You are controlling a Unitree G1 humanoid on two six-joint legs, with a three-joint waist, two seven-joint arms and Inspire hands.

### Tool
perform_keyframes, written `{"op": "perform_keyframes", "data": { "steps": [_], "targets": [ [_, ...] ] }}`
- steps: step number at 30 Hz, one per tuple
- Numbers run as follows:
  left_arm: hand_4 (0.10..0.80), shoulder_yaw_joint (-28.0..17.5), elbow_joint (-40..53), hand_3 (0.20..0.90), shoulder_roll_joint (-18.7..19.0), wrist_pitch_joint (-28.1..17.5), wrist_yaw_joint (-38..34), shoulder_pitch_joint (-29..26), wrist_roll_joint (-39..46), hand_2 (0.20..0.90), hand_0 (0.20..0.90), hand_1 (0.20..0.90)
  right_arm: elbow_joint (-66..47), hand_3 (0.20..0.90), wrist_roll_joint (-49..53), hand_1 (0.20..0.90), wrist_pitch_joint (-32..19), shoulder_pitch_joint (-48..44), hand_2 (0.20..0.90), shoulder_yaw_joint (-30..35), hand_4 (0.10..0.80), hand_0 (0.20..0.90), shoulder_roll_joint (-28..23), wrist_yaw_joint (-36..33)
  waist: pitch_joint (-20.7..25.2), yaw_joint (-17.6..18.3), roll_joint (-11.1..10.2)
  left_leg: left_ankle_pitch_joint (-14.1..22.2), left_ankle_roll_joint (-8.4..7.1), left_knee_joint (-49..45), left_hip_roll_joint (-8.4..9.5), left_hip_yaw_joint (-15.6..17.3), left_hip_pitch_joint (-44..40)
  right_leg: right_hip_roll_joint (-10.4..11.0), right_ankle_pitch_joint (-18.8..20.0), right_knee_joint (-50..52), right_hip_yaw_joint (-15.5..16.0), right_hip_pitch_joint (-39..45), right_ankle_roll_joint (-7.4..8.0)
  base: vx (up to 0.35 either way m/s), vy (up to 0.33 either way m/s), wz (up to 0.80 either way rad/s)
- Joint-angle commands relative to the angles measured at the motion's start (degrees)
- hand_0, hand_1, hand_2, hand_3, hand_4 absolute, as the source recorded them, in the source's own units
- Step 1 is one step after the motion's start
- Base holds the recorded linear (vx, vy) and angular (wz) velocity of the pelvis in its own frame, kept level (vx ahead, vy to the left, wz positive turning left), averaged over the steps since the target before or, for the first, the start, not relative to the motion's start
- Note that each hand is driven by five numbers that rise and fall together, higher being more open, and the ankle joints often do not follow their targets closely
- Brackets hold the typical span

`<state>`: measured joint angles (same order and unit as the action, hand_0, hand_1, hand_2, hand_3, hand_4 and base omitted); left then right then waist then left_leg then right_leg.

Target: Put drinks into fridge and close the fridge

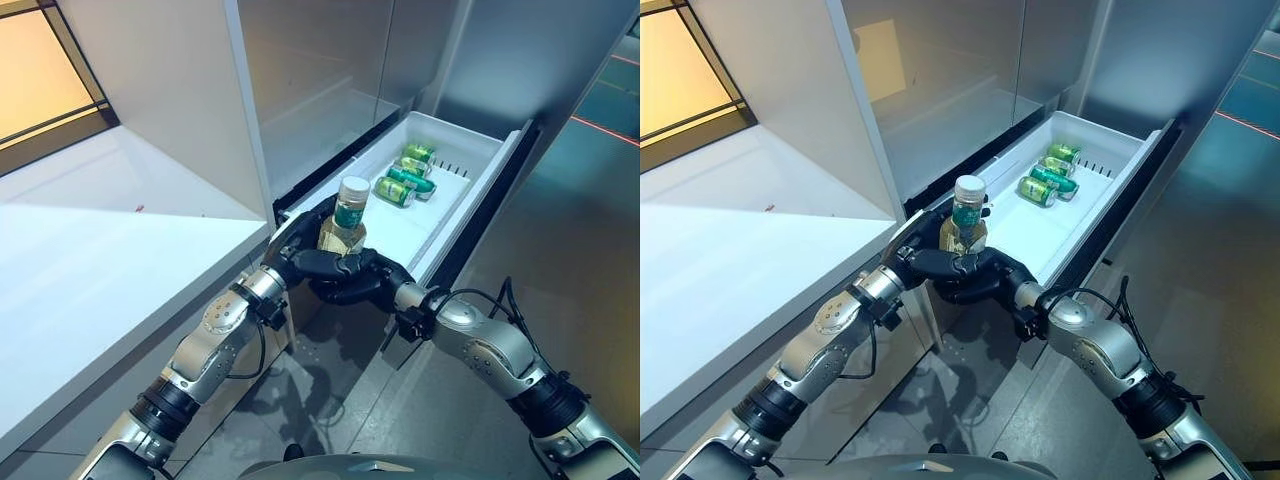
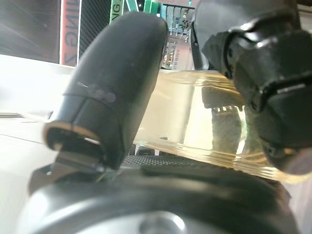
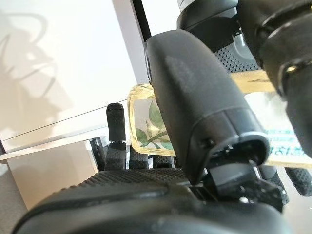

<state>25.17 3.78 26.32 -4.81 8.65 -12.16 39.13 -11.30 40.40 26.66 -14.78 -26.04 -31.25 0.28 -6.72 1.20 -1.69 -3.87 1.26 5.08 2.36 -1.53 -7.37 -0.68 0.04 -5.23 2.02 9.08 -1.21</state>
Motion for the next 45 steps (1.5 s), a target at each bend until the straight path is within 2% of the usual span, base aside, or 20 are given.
{"op": "perform_keyframes", "data": {
  "steps": [1, 5, 15, 22, 24, 25, 29, 32, 34, 37, 40, 41, 42, 45],
  "targets": [
    [0.800, 2.0, 9.5, 0.900, -5.5, -10.1, -0.6, -7.1, -1.3, 0.900, 0.900, 0.900, -2.3, 0.200, -1.5, 0.300, -12.5, -13.5, 0.300, 9.8, 0.100, 0.300, 6.3, -1.4, 5.1, -1.2, -1.2, 3.9, 0.08, -0.1, -0.93, 2.0, 0.1, 2.3, 2.8, 0.3, 1.4, -2.2, 3.93, 0.000, 0.000, 0.00],
    [0.800, -0.1, 9.2, 0.900, -5.2, -11.4, -5.8, -7.1, -4.4, 0.900, 0.900, 0.900, -1.4, 0.200, -3.6, 0.300, -13.5, -14.4, 0.300, 10.8, 0.100, 0.300, 6.1, -2.7, 5.0, -1.6, -1.2, 3.9, 0.01, -0.1, -0.84, 1.5, -0.1, 2.3, 2.6, 0.4, 1.7, -1.9, 3.73, 0.000, 0.000, 0.00],
    [0.800, -5.6, 7.3, 0.900, -3.9, -12.4, -11.8, -5.7, -7.9, 0.900, 0.900, 0.900, 2.7, 0.200, -6.1, 0.300, -15.0, -17.2, 0.300, 15.1, 0.100, 0.300, 5.0, -7.5, 5.0, -2.9, -1.2, 3.9, -0.19, -0.1, -0.75, 0.3, -0.3, 2.5, 2.1, 0.5, 3.0, -1.3, 3.38, 0.009, 0.004, 0.02],
    [0.800, -7.9, 5.3, 0.900, -2.2, -10.4, -8.8, -3.5, -6.1, 0.900, 0.900, 0.900, 8.0, 0.200, -6.3, 0.300, -15.8, -20.0, 0.300, 17.6, 0.100, 0.300, 3.4, -11.4, 4.8, -4.1, -1.3, 3.9, -0.28, -0.1, -0.65, -0.6, -0.4, 2.5, 1.8, 0.4, 3.7, -0.8, 3.14, 0.024, 0.005, 0.07],
    [0.800, -8.0, 4.9, 0.900, -2.0, -8.6, -5.7, -3.0, -3.7, 0.900, 0.900, 0.900, 8.8, 0.200, -7.1, 0.300, -15.9, -20.3, 0.300, 18.0, 0.100, 0.300, 3.3, -12.1, 4.8, -4.3, -1.4, 3.9, -0.31, -0.1, -0.64, -0.7, -0.5, 2.5, 1.8, 0.4, 3.8, -0.7, 3.12, 0.028, 0.006, 0.09],
    [0.800, -8.0, 4.9, 0.900, -1.8, -5.8, -1.1, -1.7, -0.3, 0.900, 0.900, 0.900, 10.5, 0.200, -7.4, 0.300, -16.3, -21.3, 0.300, 18.5, 0.100, 0.300, 2.3, -13.1, 4.7, -4.6, -1.3, 3.9, -0.38, -0.1, -0.67, -0.8, -0.5, 2.5, 1.7, 0.5, 3.9, -0.6, 3.04, 0.038, 0.015, 0.14],
    [0.800, -6.4, 3.6, 0.900, -1.0, 1.8, 6.0, 1.2, 7.8, 0.900, 0.900, 0.900, 15.4, 0.200, -8.6, 0.300, -16.9, -24.6, 0.300, 18.6, 0.100, 0.300, -0.8, -15.4, 4.4, -5.4, -1.1, 3.7, -0.61, -0.1, -0.72, -1.2, -0.6, 2.5, 1.7, 0.6, 4.4, -0.4, 3.00, 0.054, 0.021, 0.12],
    [0.800, -5.1, 1.5, 0.900, 0.0, 11.0, 11.8, 5.3, 16.5, 0.900, 0.900, 0.900, 21.9, 0.200, -9.2, 0.300, -18.6, -27.7, 0.300, 18.4, 0.100, 0.300, -4.5, -16.2, 3.8, -6.6, -0.7, 3.5, -0.80, -0.2, -0.65, -1.6, -0.7, 2.6, 1.7, 0.5, 5.0, -0.1, 3.03, 0.063, 0.039, 0.08],
    [0.800, -3.2, 0.0, 0.900, 1.3, 18.1, 17.0, 9.9, 20.3, 0.900, 0.900, 0.900, 30.7, 0.200, -9.0, 0.300, -21.0, -31.1, 0.300, 17.6, 0.100, 0.300, -8.3, -15.1, 3.0, -7.9, -0.3, 3.3, -1.00, -0.5, -0.64, -2.2, -0.3, 2.7, 1.7, 0.8, 5.7, -0.3, 2.96, 0.029, 0.053, 0.11],
    [0.800, 0.0, -4.0, 0.900, 3.9, 20.9, 19.8, 13.5, 19.6, 0.900, 0.900, 0.900, 43.0, 0.200, -9.9, 0.300, -22.9, -37.3, 0.300, 13.6, 0.100, 0.300, -13.4, -13.6, 1.5, -9.6, 0.6, 3.0, -1.31, -0.8, -0.69, -3.1, 1.0, 2.8, 1.3, 1.4, 6.5, -1.5, 2.88, -0.049, 0.049, 0.28],
    [0.800, 1.0, -8.9, 0.900, 4.6, 20.8, 19.9, 13.9, 17.6, 0.900, 0.900, 0.900, 50.7, 0.200, -12.3, 0.300, -22.8, -41.6, 0.300, 10.2, 0.100, 0.300, -16.3, -11.9, 0.3, -10.5, 1.1, 2.4, -1.41, -0.9, -0.63, -4.0, 2.7, 2.8, 1.4, 1.8, 7.1, -3.0, 2.84, -0.114, 0.017, 0.36],
    [0.800, 1.7, -15.1, 0.900, 4.9, 18.6, 19.9, 13.7, 14.1, 0.900, 0.900, 0.900, 57.2, 0.200, -15.0, 0.300, -21.8, -45.2, 0.300, 6.8, 0.100, 0.300, -18.1, -9.9, -0.9, -11.4, 1.3, 1.8, -1.44, -1.0, -0.49, -5.0, 4.4, 2.8, 1.3, 2.1, 7.4, -4.4, 2.68, -0.127, 0.003, 0.27],
    [0.800, 1.7, -15.9, 0.900, 4.7, 18.2, 20.1, 13.5, 14.0, 0.900, 0.900, 0.900, 57.9, 0.200, -15.0, 0.300, -21.8, -45.9, 0.300, 6.3, 0.100, 0.300, -18.2, -9.6, -1.0, -11.4, 1.4, 1.7, -1.45, -1.0, -0.48, -5.1, 4.6, 2.8, 1.3, 2.2, 7.5, -4.6, 2.67, -0.200, -0.013, 0.26],
    [0.800, 2.0, -28.4, 0.900, 3.3, 11.7, 19.3, 12.1, 6.8, 0.900, 0.900, 0.900, 66.2, 0.200, -19.4, 0.300, -19.1, -50.5, 0.300, 2.7, 0.100, 0.300, -19.3, -7.3, -4.3, -12.6, 1.7, 0.8, -1.39, -0.9, -0.33, -7.1, 7.6, 2.6, 1.2, 2.9, 8.0, -7.2, 2.36, -0.156, -0.058, 0.22]
  ]
}}
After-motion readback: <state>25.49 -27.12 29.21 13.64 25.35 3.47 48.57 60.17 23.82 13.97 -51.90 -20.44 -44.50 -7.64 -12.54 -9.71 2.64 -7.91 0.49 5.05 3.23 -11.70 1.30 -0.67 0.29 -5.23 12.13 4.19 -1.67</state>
